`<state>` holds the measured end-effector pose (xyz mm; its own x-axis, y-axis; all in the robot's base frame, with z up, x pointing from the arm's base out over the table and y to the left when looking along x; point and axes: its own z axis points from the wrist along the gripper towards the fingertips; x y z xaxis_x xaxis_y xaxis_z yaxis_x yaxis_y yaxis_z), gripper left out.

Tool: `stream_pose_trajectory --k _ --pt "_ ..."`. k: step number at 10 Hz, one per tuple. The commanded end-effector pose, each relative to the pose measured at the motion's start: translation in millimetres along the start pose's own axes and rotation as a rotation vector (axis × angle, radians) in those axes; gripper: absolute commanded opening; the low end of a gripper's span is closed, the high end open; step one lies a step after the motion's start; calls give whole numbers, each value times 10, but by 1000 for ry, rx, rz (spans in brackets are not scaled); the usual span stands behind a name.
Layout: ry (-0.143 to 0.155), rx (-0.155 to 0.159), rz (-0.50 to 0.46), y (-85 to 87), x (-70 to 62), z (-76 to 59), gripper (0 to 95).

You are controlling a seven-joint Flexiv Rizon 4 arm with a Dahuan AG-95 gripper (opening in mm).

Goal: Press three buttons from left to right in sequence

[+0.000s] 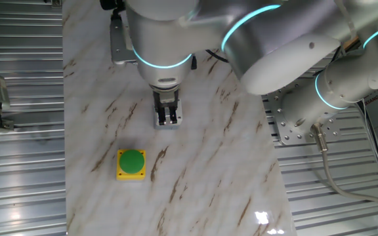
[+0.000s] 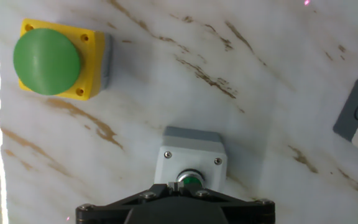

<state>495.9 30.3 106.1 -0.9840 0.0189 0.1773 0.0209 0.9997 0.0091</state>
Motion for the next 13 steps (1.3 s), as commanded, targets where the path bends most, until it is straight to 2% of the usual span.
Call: stream_pose_trajectory --k 1,3,6,9,10,13 --pt "9 -3 20 27 -72 -33 0" --pt "14 -12 46 64 -121 -49 0" --pt "6 -13 88 172 -174 -24 0" --pt "16 -20 119 270 -331 -87 0" --pt "32 -25 140 319 -406 -127 0" --pt "31 -33 165 395 -515 -143 0"
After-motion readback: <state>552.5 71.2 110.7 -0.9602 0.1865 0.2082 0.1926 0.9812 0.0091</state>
